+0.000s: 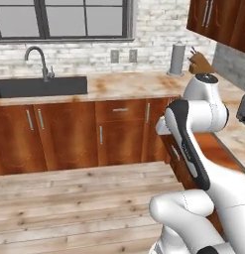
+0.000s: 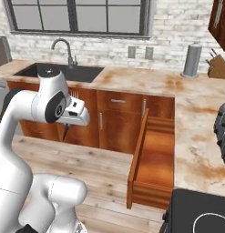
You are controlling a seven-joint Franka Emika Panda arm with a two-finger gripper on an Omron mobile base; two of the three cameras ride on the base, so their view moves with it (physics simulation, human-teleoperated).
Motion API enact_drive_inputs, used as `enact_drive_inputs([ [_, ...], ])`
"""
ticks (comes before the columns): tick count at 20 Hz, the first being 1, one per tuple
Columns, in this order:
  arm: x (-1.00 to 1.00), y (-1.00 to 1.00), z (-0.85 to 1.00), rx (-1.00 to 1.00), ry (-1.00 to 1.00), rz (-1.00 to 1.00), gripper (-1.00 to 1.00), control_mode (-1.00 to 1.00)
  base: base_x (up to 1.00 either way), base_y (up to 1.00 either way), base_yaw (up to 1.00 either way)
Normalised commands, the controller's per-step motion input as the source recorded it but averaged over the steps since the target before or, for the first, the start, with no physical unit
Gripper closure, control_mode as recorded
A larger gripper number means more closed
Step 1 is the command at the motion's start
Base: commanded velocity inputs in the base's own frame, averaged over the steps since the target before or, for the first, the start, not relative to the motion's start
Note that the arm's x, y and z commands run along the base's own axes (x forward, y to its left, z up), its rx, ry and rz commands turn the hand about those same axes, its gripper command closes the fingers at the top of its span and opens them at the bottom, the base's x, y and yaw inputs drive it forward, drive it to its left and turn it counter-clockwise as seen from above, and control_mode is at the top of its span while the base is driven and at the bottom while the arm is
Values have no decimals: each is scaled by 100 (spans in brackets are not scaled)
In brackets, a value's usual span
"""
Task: Organize the utensils by type. Pick up the wooden spoons from the counter and place them in the open cabinet. Then pick up the metallic utensils from the counter and place them in the open drawer.
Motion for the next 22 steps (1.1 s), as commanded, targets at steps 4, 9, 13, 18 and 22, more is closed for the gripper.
enact_drive_inputs([
  [4,0,0,0,0,0,0,100,100,1,-33,-17],
  [9,0,0,0,0,0,0,100,100,0,-37,-16],
  [13,0,0,0,0,0,0,100,100,6,-38,-15],
  [18,0,0,0,0,0,0,100,100,6,-39,-15],
  [22,0,0,0,0,0,0,100,100,4,-39,-16],
])
